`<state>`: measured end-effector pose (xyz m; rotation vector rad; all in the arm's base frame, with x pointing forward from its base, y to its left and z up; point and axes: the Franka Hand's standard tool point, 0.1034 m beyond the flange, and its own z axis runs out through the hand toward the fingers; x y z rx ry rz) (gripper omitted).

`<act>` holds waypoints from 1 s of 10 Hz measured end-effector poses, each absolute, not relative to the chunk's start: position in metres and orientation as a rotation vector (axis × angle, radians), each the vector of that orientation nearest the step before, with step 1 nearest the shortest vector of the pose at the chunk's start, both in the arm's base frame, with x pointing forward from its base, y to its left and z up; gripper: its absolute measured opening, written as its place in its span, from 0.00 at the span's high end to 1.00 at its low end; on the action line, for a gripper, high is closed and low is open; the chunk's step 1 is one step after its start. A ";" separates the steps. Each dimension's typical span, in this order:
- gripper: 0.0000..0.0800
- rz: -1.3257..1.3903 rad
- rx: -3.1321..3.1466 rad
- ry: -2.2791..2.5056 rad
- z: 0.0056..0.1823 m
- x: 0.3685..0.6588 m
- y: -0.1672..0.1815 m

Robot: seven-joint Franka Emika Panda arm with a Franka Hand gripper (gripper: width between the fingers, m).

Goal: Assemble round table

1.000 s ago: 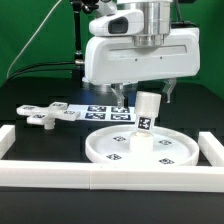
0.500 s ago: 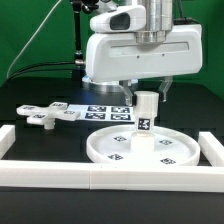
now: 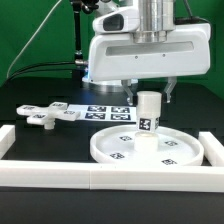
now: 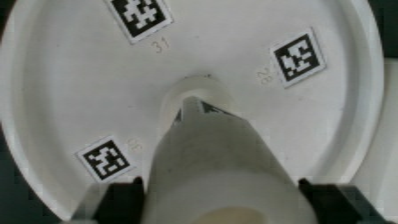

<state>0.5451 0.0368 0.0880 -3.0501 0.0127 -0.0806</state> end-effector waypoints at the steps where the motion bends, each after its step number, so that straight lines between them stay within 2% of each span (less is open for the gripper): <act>1: 0.49 -0.097 -3.031 0.215 0.088 0.546 0.039; 5: 0.49 -0.063 -2.825 0.950 0.086 0.544 0.042; 10: 0.49 0.017 -2.549 1.479 0.086 0.555 0.042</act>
Offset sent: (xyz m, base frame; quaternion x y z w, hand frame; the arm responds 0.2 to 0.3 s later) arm -0.0148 0.0057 -0.0100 0.0147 -0.0017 0.3548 0.9348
